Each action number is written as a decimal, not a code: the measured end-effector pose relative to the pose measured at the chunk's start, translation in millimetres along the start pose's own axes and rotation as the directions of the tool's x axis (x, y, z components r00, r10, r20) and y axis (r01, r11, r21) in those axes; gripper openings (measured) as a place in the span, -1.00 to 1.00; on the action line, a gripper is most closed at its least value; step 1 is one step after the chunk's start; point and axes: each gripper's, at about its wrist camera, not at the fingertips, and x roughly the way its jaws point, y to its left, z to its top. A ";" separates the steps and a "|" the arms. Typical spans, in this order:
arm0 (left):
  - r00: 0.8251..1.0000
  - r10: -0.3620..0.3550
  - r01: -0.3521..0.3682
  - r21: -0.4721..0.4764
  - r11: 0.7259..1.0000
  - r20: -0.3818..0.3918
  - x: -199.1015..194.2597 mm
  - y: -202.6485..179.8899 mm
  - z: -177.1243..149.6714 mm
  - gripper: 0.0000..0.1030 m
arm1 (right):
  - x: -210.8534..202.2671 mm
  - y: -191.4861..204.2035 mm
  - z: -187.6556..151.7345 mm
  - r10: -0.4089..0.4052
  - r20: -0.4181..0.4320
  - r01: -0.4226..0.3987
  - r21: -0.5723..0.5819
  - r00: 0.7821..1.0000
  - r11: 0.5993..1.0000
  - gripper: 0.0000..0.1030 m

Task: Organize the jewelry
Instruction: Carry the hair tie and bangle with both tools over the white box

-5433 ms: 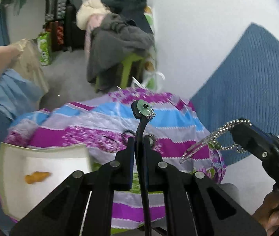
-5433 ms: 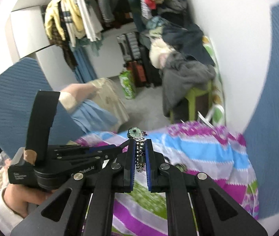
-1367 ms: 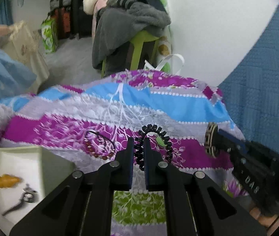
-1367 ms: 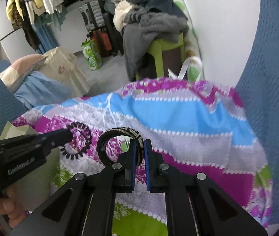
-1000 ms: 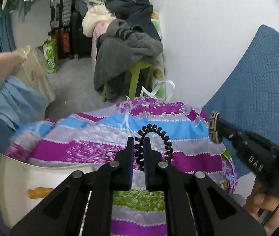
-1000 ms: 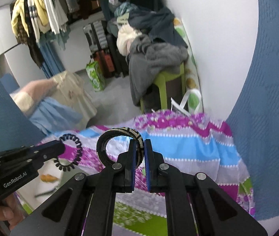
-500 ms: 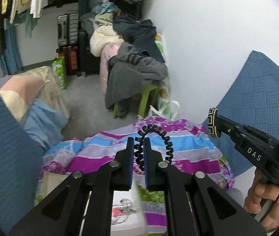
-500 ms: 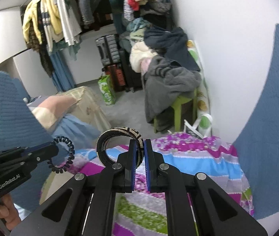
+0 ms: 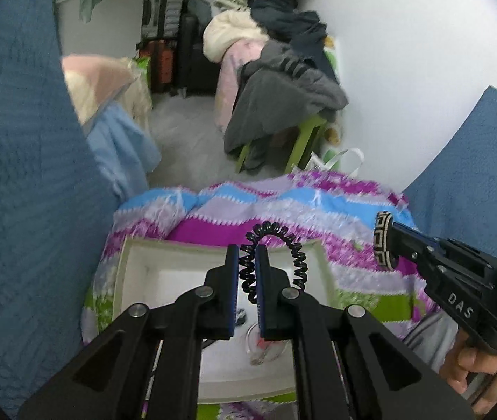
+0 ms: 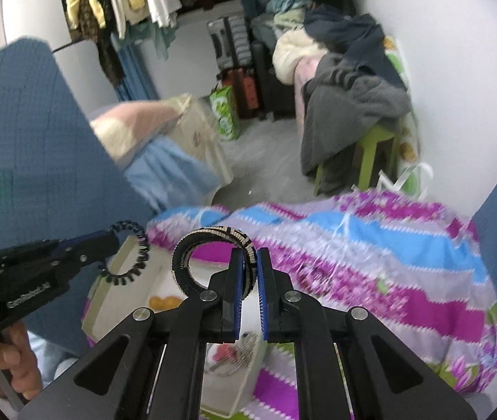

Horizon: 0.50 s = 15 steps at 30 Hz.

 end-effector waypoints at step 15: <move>0.991 -0.009 -0.007 -0.122 0.993 -0.134 39.0 34.6 -75.1 -0.83 | 47.9 16.3 -62.4 0.027 -0.164 -0.034 -0.038 0.986 0.999 -0.87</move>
